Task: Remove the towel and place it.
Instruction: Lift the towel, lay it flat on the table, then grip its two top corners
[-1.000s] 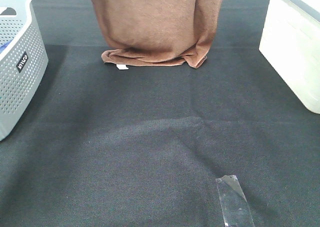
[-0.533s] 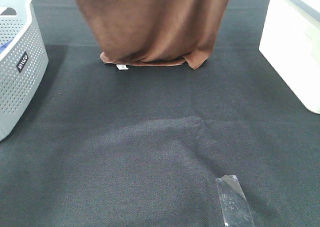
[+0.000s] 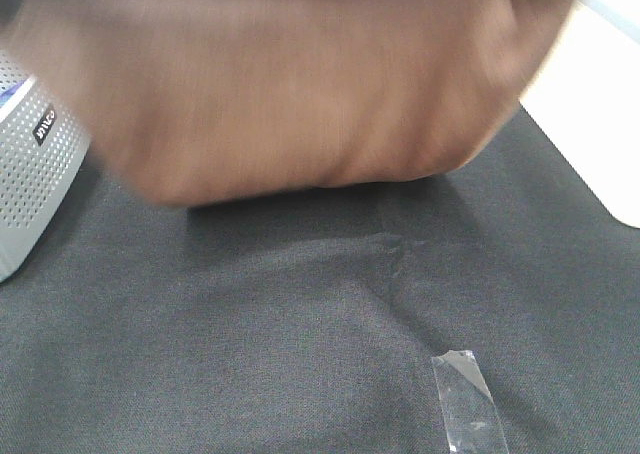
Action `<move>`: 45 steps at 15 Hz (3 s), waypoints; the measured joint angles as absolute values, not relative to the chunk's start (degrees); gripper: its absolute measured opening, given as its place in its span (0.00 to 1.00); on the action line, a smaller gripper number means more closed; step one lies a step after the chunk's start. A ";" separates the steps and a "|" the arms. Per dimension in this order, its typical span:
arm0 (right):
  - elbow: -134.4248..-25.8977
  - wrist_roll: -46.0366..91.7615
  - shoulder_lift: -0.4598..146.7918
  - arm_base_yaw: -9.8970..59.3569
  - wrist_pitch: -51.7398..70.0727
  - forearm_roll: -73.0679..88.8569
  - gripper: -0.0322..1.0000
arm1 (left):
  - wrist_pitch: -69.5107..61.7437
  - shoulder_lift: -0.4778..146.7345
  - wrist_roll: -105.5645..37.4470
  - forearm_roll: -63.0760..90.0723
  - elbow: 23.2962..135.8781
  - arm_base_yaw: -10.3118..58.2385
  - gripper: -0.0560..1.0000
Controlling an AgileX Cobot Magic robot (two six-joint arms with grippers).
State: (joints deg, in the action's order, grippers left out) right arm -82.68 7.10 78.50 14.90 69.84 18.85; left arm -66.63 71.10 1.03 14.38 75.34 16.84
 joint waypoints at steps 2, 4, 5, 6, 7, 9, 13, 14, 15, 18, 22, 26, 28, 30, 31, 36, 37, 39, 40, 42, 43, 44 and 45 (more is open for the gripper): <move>-77.75 6.59 74.26 14.90 69.84 19.77 0.03 | -66.29 66.00 1.26 17.25 69.21 16.84 0.05; -74.31 5.44 70.53 14.90 69.90 20.34 0.03 | -65.95 61.94 1.26 19.77 63.54 16.84 0.05; -72.19 5.27 68.70 14.90 69.96 20.74 0.03 | -65.89 60.22 1.32 20.97 60.56 16.84 0.05; -69.84 5.04 67.04 14.90 70.02 21.03 0.03 | -65.78 58.56 1.49 22.35 58.04 16.84 0.05; -67.44 4.81 65.49 14.90 70.02 21.31 0.03 | -65.60 57.01 1.72 23.38 55.58 16.84 0.05; -61.31 4.76 62.68 14.90 70.02 21.94 0.03 | -65.49 54.20 3.15 25.38 50.31 16.84 0.05; -47.73 3.90 61.08 14.90 69.73 22.86 0.03 | -65.66 52.94 3.67 29.39 40.34 16.73 0.05; -46.24 3.90 61.08 14.90 69.61 23.20 0.03 | -65.72 52.94 3.67 29.74 39.02 16.73 0.05; -44.86 3.90 61.08 14.90 69.61 23.32 0.03 | -65.72 52.94 3.67 30.48 37.82 16.73 0.05; -39.53 3.90 61.02 14.84 69.50 23.72 0.03 | -65.95 52.94 3.38 32.37 34.26 16.56 0.05; -34.61 3.90 61.02 14.78 69.04 25.32 0.03 | -66.00 53.06 3.15 33.52 29.91 16.56 0.05; -31.86 5.39 66.52 14.67 68.07 25.90 0.03 | -66.41 59.76 0.00 34.03 29.16 16.39 0.05; -31.74 5.50 70.65 14.61 67.09 26.30 0.03 | -66.41 63.71 -1.43 34.03 29.16 16.39 0.05; -31.74 5.79 72.99 14.61 66.81 26.59 0.03 | -66.41 65.49 -2.06 33.92 29.16 16.39 0.05; -31.74 6.07 75.06 14.61 65.95 26.76 0.03 | -66.41 67.44 -2.58 33.92 29.16 16.39 0.05; -31.74 10.20 84.57 14.27 61.31 29.34 0.03 | -64.97 75.17 -7.33 33.46 29.16 16.39 0.05; -31.68 12.09 86.40 14.15 60.45 30.19 0.03 | -64.46 77.46 -9.28 33.40 29.16 16.10 0.05; -31.57 12.95 88.75 14.15 59.01 30.02 0.03 | -63.88 80.10 -12.89 34.61 29.16 16.04 0.05; -31.46 12.95 90.07 14.15 58.67 29.91 0.03 | -63.03 81.25 -14.32 35.01 29.16 15.93 0.05; -31.46 13.29 92.99 14.15 57.47 29.97 0.06 | -62.51 83.54 -16.10 35.35 29.16 15.93 0.05; -31.46 13.92 93.91 14.15 57.01 30.08 0.07 | -62.51 84.22 -16.79 35.24 29.16 15.93 0.05; -31.46 14.32 94.48 14.15 56.55 30.54 0.08 | -62.28 84.40 -17.13 35.07 29.16 16.10 0.05; -31.46 14.55 94.71 14.15 56.26 30.94 0.08 | -61.54 84.45 -17.19 34.49 29.22 17.48 0.05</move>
